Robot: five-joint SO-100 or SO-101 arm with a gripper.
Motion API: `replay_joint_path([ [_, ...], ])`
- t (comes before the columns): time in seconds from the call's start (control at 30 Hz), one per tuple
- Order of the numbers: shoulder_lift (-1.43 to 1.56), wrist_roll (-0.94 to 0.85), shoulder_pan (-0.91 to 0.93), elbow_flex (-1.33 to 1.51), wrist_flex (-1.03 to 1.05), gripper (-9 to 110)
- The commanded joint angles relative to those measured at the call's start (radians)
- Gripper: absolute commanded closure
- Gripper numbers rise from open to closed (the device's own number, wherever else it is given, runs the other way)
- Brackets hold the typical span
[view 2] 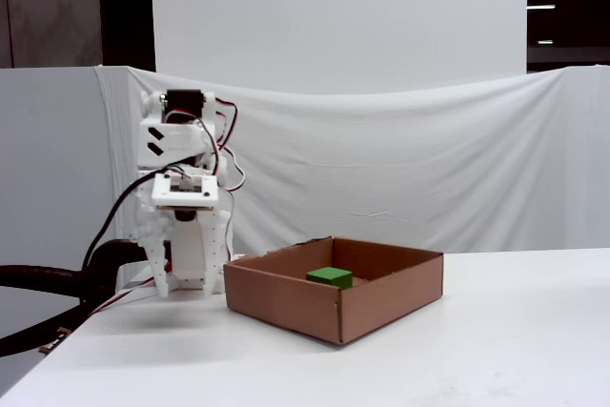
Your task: Grasp a green cube and put it in a box.
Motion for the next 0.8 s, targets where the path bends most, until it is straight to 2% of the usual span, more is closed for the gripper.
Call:
replay_joint_path([
  [0.0, 0.08, -0.037, 0.011, 0.061, 0.008, 85],
  [0.23, 0.147, -0.089, 0.017, 0.098, 0.124, 88],
  [0.77, 0.198, -0.078, 0.023, 0.1, 0.166, 92],
])
